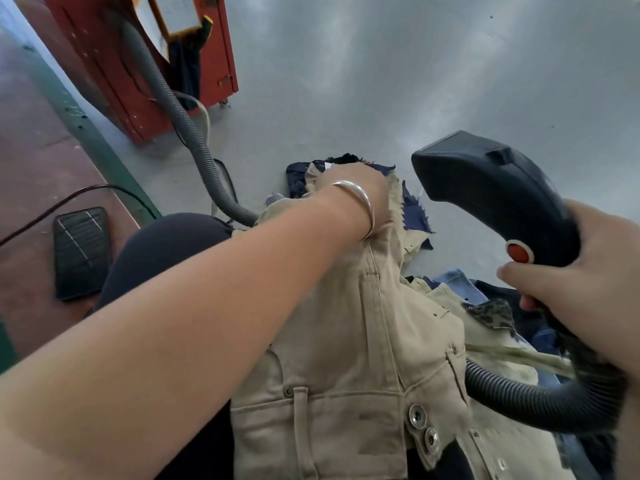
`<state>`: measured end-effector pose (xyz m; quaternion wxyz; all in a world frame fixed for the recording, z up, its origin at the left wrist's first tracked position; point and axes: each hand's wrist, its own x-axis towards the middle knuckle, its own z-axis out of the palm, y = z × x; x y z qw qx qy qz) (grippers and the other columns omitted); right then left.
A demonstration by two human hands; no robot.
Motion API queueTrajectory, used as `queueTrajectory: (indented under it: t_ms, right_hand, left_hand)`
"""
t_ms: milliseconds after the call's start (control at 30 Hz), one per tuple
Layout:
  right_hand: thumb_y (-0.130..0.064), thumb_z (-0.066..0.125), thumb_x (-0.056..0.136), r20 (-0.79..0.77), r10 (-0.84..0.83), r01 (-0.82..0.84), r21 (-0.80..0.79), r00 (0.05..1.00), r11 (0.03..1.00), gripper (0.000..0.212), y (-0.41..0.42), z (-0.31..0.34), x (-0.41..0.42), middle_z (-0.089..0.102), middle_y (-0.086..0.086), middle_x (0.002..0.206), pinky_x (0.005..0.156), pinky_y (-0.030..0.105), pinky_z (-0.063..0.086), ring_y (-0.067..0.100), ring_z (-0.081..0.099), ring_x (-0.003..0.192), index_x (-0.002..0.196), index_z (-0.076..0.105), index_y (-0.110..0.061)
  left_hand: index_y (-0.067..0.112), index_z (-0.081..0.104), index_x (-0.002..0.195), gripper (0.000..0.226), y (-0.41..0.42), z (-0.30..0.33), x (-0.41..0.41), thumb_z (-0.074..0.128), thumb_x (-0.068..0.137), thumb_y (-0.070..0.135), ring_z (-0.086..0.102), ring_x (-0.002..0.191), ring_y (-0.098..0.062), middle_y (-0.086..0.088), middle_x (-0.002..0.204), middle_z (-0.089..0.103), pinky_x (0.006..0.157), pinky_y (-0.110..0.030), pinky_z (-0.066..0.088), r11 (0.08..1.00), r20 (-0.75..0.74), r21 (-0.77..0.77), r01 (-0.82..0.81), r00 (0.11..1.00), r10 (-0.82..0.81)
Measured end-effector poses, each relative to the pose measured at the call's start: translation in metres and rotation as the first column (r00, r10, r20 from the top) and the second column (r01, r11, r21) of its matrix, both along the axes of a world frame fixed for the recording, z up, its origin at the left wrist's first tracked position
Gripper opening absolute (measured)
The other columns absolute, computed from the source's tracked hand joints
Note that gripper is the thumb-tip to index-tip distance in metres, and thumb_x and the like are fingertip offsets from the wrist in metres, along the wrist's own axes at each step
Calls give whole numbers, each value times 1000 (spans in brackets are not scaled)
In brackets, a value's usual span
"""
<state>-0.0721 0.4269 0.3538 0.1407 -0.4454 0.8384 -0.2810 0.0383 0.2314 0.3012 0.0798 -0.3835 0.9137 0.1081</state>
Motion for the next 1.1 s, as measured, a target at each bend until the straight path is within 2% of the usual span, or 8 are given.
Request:
queueTrajectory:
  t_ms: [100,433,633,700,767,833,933,1100]
  right_hand:
    - [-49,58,52,2,2,-2,-5,1000,1000,41,0,1,-1,67,-12,67,29,39,43,13,61,39,92,56,-54]
    - [-33,65,59,-31,14,-15,-14,999,1000,37,-2,4,8,66,-13,64,36,36,45,6,58,34,88,56,-54]
    - [-21,75,67,-64,37,-37,-9,997,999,43,-1,5,8,67,-12,67,39,36,46,6,58,35,88,55,-52]
    - [-24,75,66,-59,27,-27,1,998,1000,42,0,5,7,67,-13,70,34,37,44,6,58,36,87,55,-55]
    - [-42,65,58,-32,7,-7,-2,999,1000,34,0,5,6,66,-17,74,32,36,46,6,59,36,86,54,-58]
    - [-48,60,54,-18,0,1,5,1000,1000,36,2,3,1,66,-19,76,30,36,44,5,59,36,87,53,-59]
    - [-48,63,55,-18,3,-2,32,1000,999,37,4,-3,-9,67,-15,71,25,34,40,10,60,38,91,55,-55]
    - [-47,68,55,-38,6,-4,31,999,1000,43,7,-10,-16,68,-13,72,46,46,57,20,62,41,96,57,-51]
  left_hand:
    - [16,58,108,21,0,-8,1,47,90,13,54,95,-25,-3,102,55,72,-32,38,997,-40,-25,-80,996,79]
    - [8,44,68,21,-29,0,23,44,90,7,45,62,-19,-3,70,46,65,-30,38,989,48,70,-132,990,129]
    - [16,53,89,15,-30,-7,23,40,96,13,54,80,-26,-4,82,49,71,-29,43,944,-11,229,-238,969,247]
    - [9,53,73,23,-37,-11,26,44,94,11,54,60,-16,-2,72,53,50,-18,43,821,-157,453,-348,875,458]
    - [12,46,59,29,-40,-15,34,52,87,9,45,38,-13,1,45,49,31,-13,31,554,-266,762,-334,619,739]
    - [12,48,54,30,-37,-18,43,56,82,5,41,32,-13,2,35,43,35,-14,33,345,-265,925,-158,382,885]
    - [12,54,45,43,-34,-25,54,51,86,-3,38,28,-7,3,36,43,32,-15,33,202,-216,975,93,192,957]
    - [10,57,111,29,-33,-19,69,39,94,-7,55,45,-6,-5,69,65,44,-13,47,92,-156,918,385,138,978]
